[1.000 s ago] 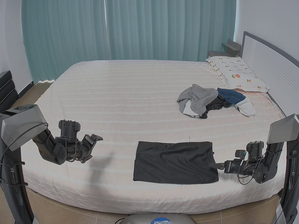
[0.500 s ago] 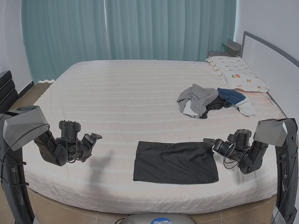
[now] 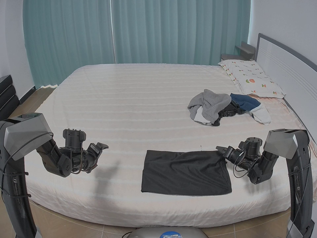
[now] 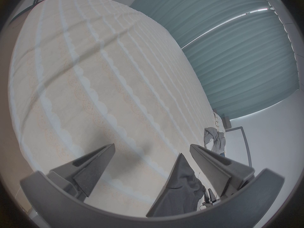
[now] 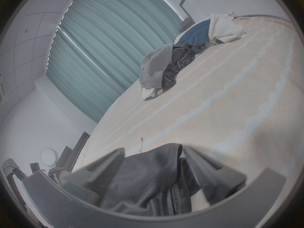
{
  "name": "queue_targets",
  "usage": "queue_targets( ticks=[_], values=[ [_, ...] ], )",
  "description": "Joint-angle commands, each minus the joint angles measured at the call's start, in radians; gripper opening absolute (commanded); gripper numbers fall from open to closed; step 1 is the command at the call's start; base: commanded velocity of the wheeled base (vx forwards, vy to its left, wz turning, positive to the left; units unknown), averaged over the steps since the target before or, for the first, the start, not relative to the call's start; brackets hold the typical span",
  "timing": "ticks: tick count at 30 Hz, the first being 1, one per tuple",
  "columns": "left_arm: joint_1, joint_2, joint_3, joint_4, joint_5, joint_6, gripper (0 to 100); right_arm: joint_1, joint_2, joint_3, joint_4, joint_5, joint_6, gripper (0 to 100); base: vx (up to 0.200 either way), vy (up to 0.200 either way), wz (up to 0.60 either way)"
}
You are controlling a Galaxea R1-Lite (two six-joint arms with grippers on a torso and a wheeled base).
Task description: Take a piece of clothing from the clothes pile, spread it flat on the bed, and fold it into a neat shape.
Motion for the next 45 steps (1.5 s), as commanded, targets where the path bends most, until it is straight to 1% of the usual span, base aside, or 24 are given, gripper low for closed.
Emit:
queue_targets(
  ticks=[1,13,18,25,26,28,30,31,32,34,35,38,41,45],
  values=[
    [0.000,0.002,0.000,0.001,0.000,0.000,100,-0.001,0.043,-0.047,0.000,-0.043,0.000,0,0.000,0.000,0.00],
    [0.000,0.002,-0.002,0.001,0.000,0.000,100,-0.014,0.044,-0.059,-0.004,-0.056,0.003,0,0.000,0.000,0.00],
    [0.000,0.001,-0.002,0.001,0.000,0.000,100,-0.016,0.041,-0.065,-0.013,-0.088,0.044,0,0.000,0.000,0.00],
    [0.000,0.001,0.000,0.001,0.000,0.000,100,-0.016,0.039,-0.059,-0.010,-0.090,0.052,0,0.000,0.000,0.00],
    [0.000,0.001,-0.002,0.001,-0.002,-0.002,100,-0.016,0.038,-0.057,-0.012,-0.088,0.053,100,0.000,0.000,0.00],
    [0.000,0.001,-0.003,0.001,-0.002,-0.003,100,-0.018,0.035,-0.050,-0.013,-0.088,0.058,100,0.000,0.000,0.00],
    [0.002,-0.007,-0.002,0.003,-0.008,-0.010,100,-0.022,0.018,-0.034,-0.020,-0.088,0.093,100,0.000,0.000,0.00],
    [0.002,-0.007,-0.002,0.003,-0.008,-0.010,100,-0.022,0.018,-0.034,-0.020,-0.088,0.093,100,0.000,0.000,0.00],
    [0.005,-0.010,-0.008,0.009,-0.016,-0.013,100,-0.027,-0.014,-0.002,-0.026,-0.076,0.136,100,0.000,0.000,0.00],
    [0.006,-0.009,-0.015,0.009,-0.017,-0.022,100,-0.030,-0.037,0.027,-0.032,-0.062,0.172,100,0.000,0.000,0.00],
    [0.005,-0.007,-0.019,0.006,-0.016,-0.033,100,-0.031,-0.054,0.048,-0.041,-0.037,0.196,100,0.000,0.000,0.00],
    [0.002,-0.004,-0.029,0.012,-0.014,-0.036,100,-0.034,-0.062,0.093,-0.076,-0.013,0.202,100,0.000,-0.133,0.00],
    [0.002,-0.004,-0.031,0.014,-0.014,-0.036,100,-0.031,-0.062,0.128,-0.118,-0.008,0.201,100,0.000,-0.200,0.00],
    [0.002,-0.007,-0.032,0.014,-0.014,-0.039,100,-0.025,-0.065,0.160,-0.133,0.006,0.201,100,0.000,-0.200,0.00]
  ],
)
